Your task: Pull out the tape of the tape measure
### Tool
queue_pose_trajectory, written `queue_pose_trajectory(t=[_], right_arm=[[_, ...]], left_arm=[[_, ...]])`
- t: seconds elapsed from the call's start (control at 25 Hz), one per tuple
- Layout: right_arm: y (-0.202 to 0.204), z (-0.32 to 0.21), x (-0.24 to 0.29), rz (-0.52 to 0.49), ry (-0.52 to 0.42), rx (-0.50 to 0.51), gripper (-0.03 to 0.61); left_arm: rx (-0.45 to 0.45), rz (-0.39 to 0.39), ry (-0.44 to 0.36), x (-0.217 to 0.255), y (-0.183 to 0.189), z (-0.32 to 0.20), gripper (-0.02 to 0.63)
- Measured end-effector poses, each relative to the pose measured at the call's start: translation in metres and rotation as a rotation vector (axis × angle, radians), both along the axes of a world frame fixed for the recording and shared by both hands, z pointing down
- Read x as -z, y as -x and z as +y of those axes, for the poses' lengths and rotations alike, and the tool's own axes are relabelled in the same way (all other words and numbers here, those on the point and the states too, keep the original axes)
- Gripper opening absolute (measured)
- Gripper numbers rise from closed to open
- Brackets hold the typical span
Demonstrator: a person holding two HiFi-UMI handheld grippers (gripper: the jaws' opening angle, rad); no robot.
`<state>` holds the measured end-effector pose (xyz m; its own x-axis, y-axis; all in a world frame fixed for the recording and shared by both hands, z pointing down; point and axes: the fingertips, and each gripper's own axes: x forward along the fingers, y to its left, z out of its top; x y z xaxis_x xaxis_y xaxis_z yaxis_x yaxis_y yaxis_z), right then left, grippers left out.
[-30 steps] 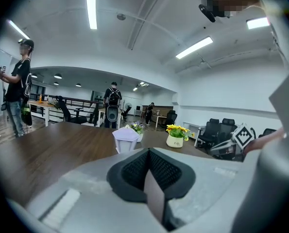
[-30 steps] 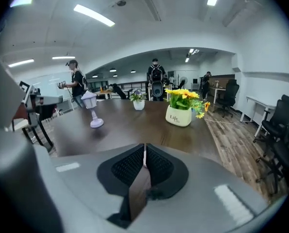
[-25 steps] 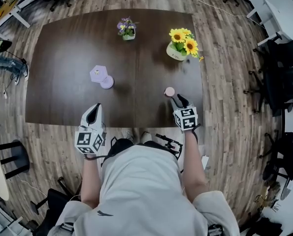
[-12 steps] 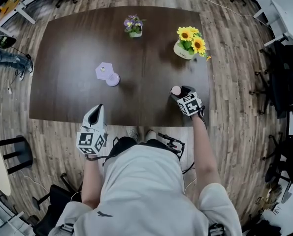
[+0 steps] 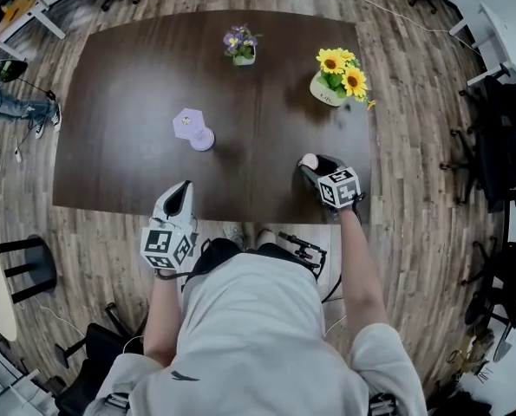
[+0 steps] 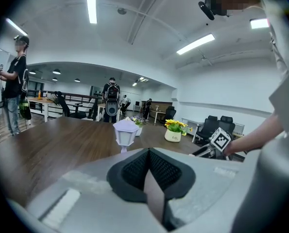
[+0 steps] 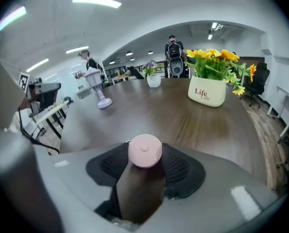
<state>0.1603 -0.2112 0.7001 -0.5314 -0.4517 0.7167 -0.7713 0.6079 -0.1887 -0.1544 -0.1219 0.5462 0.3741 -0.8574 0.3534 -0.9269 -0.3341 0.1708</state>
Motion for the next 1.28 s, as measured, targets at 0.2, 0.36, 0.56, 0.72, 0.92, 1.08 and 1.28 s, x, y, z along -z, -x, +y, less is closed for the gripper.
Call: queue_pose_trajectory(t=[0.2, 0.36, 0.56, 0.72, 0.92, 1.08, 1.28], right_arm=[[0.040, 0.013, 0.063, -0.232, -0.038, -0.035, 0.215], [0.068, 0.023, 0.116, -0.323, -0.074, -0.021, 0.215], [0.093, 0.034, 0.169, -0.423, -0.093, 0.004, 0.215], [0.106, 0.045, 0.189, -0.454, -0.068, 0.019, 0.215], [0.115, 0.053, 0.194, -0.477, -0.027, 0.039, 0.215], [0.113, 0.056, 0.192, -0.448, -0.017, 0.062, 0.215], [0.114, 0.062, 0.195, -0.411, -0.020, 0.114, 0.215]], left_arm=[[-0.107, 0.018, -0.045, 0.010, -0.045, -0.014, 0.006], [-0.242, 0.015, -0.105, 0.022, -0.094, -0.024, 0.029], [-0.405, -0.072, -0.183, 0.030, -0.140, -0.030, 0.109], [-0.486, -0.129, -0.240, 0.039, -0.161, -0.029, 0.139], [-0.523, -0.156, -0.275, 0.043, -0.173, -0.024, 0.153], [-0.516, -0.152, -0.285, 0.045, -0.172, -0.024, 0.155], [-0.508, -0.139, -0.303, 0.053, -0.172, -0.022, 0.131]])
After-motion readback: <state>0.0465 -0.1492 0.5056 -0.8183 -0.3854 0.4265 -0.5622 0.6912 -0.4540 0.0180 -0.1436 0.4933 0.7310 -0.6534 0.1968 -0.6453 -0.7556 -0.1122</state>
